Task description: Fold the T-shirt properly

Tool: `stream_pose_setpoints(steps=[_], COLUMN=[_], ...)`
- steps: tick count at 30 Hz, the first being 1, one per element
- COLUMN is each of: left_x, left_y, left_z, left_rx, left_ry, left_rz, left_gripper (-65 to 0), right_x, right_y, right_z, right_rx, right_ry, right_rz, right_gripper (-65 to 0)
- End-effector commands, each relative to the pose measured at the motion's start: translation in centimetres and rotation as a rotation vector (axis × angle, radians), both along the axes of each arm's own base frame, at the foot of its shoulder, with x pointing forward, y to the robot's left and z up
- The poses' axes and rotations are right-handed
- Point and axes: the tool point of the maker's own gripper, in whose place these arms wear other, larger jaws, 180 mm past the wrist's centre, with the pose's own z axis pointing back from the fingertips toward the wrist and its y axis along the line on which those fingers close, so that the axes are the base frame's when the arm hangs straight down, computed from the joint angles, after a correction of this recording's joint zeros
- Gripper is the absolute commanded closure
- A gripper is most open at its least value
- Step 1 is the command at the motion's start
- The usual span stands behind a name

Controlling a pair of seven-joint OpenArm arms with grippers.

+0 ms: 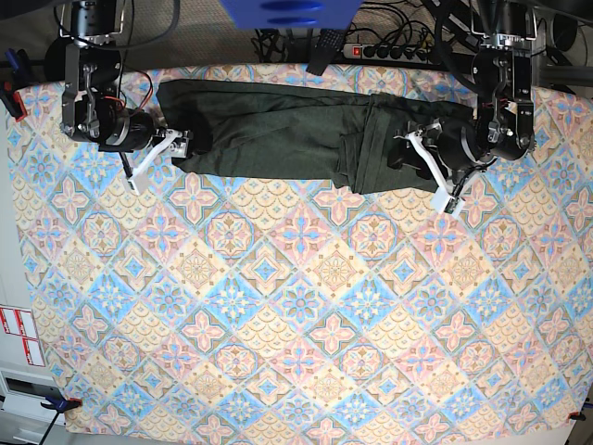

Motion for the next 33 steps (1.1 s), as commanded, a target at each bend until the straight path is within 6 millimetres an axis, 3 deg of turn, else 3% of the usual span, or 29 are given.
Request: stream_pose_setpoints(steps=[1, 7, 12, 22, 25, 28, 30, 33], left_x=[0.8, 0.8, 0.8, 0.8, 0.8, 0.8, 0.8, 0.8], left_y=[-0.1, -0.1, -0.1, -0.1, -0.1, -0.1, -0.1, -0.1], left_z=[1.0, 1.0, 1.0, 1.0, 1.0, 1.0, 1.0, 1.0], left_rx=[-0.009, -0.009, -0.011, -0.011, -0.011, -0.011, -0.011, -0.011], left_ry=[-0.04, -0.04, -0.041, -0.041, -0.041, -0.041, -0.041, -0.043], left_rz=[-0.005, -0.005, -0.004, -0.004, -0.004, -0.004, -0.004, -0.005], left_gripper=[-33.2, -33.2, -33.2, -33.2, -33.2, -33.2, -33.2, -33.2], right_x=[-3.6, -4.9, -5.1, -5.8, -6.3, -5.2, -2.8, -2.1], right_y=[2.7, 2.9, 4.5, 5.0, 6.2, 6.9, 7.4, 7.7], right_z=[-1.1, -0.9, 0.2, -1.0, -1.4, -1.3, -0.6, -0.8], right_rx=[0.065, 0.066, 0.074, 0.092, 0.124, 0.14, 0.15, 0.16], right_ry=[0.128, 0.156, 0.125, 0.173, 0.194, 0.178, 0.13, 0.133], right_rz=[0.061, 0.084, 0.15, 0.126, 0.11, 0.105, 0.106, 0.099], right_gripper=[-58.1, -58.1, -58.1, -58.1, -57.7, -51.9, -45.0, -33.8])
